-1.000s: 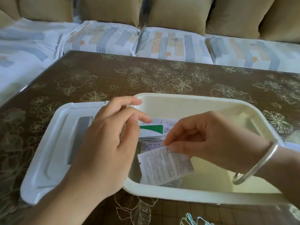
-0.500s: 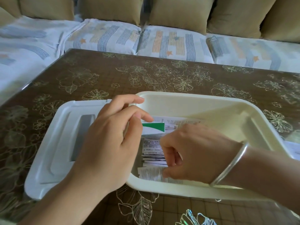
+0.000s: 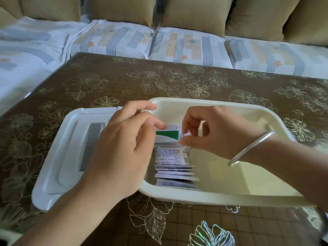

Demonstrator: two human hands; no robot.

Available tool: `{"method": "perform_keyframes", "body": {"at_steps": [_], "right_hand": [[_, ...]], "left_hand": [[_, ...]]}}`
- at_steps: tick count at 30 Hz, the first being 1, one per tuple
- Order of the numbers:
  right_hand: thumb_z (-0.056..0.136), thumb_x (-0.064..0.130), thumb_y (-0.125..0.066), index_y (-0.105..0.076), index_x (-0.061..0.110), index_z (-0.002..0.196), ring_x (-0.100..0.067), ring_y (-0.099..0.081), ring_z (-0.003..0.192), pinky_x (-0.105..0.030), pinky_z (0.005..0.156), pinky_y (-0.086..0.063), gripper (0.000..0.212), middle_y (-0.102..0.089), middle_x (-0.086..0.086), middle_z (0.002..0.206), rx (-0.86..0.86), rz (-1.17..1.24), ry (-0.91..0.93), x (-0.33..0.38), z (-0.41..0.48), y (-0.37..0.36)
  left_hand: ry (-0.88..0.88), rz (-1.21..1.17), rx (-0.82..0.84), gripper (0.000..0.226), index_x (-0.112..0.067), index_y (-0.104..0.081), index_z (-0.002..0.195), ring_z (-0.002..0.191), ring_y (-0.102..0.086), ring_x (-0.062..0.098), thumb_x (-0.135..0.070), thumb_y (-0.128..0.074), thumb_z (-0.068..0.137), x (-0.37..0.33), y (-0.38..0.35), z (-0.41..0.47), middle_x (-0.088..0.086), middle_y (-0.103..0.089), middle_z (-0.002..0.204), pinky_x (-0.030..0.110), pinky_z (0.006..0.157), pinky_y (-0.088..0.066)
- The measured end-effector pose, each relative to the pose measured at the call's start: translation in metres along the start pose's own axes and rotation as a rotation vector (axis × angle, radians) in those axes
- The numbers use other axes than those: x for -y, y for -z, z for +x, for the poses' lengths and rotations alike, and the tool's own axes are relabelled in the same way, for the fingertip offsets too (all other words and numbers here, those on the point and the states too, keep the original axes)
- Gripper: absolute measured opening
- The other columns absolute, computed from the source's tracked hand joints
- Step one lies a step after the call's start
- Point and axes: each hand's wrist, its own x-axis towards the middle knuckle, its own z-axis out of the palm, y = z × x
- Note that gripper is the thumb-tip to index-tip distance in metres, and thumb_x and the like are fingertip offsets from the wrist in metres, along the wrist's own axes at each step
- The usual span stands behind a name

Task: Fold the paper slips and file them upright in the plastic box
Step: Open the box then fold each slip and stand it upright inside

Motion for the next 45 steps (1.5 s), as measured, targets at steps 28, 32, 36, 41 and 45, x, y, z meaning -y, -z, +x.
{"method": "perform_keyframes", "body": {"at_steps": [28,32,36,41,45], "right_hand": [[0.065,0.017,-0.065,-0.065,-0.004,0.104,-0.017,-0.072,0.072,-0.022,0.065,-0.059,0.044,-0.074,-0.013,0.084,0.127,1.274,-0.289,0.007,-0.033,0.024],[0.069,0.021,-0.067,-0.069,0.004,0.094,-0.017,-0.073,0.077,-0.023,0.069,-0.059,0.031,-0.075,-0.01,0.088,0.142,1.176,-0.242,0.006,-0.029,0.026],[0.086,0.017,-0.064,-0.07,0.008,0.091,-0.018,-0.073,0.082,-0.025,0.072,-0.059,0.012,-0.076,-0.006,0.086,0.313,0.751,-0.214,-0.013,-0.028,0.027],[0.102,0.017,-0.041,-0.065,0.014,0.086,-0.013,-0.068,0.08,-0.035,0.086,-0.056,0.029,-0.072,0.003,0.082,0.73,0.562,-0.228,-0.01,-0.027,0.004],[0.103,0.012,-0.037,-0.061,0.02,0.097,-0.014,-0.068,0.099,-0.032,0.091,-0.053,0.025,-0.073,0.0,0.105,0.791,0.515,-0.22,-0.011,-0.023,-0.002]], "left_hand": [[-0.05,-0.072,0.147,0.023,-0.042,-0.072,0.092,0.074,-0.058,-0.021,-0.049,-0.074,0.071,-0.065,0.024,0.028,-0.031,-0.069,0.082,-0.001,0.063,-0.039],[-0.069,-0.096,0.118,0.015,-0.028,-0.076,0.089,0.072,-0.068,-0.004,-0.031,-0.079,0.074,-0.061,0.022,0.04,-0.018,-0.074,0.08,0.019,0.071,-0.055],[-0.076,-0.043,0.242,0.015,-0.027,-0.075,0.083,0.071,-0.07,0.004,-0.025,-0.081,0.07,-0.051,0.033,0.053,-0.012,-0.074,0.076,0.036,0.076,-0.06],[-0.217,0.208,0.464,0.01,-0.033,-0.072,0.076,0.065,-0.065,-0.003,-0.031,-0.079,0.069,-0.052,0.025,0.062,-0.021,-0.069,0.069,0.015,0.061,-0.05],[-0.3,0.281,0.613,0.012,-0.032,-0.073,0.079,0.065,-0.064,-0.006,-0.036,-0.073,0.068,-0.056,0.02,0.07,-0.023,-0.068,0.069,0.01,0.062,-0.048]]}}
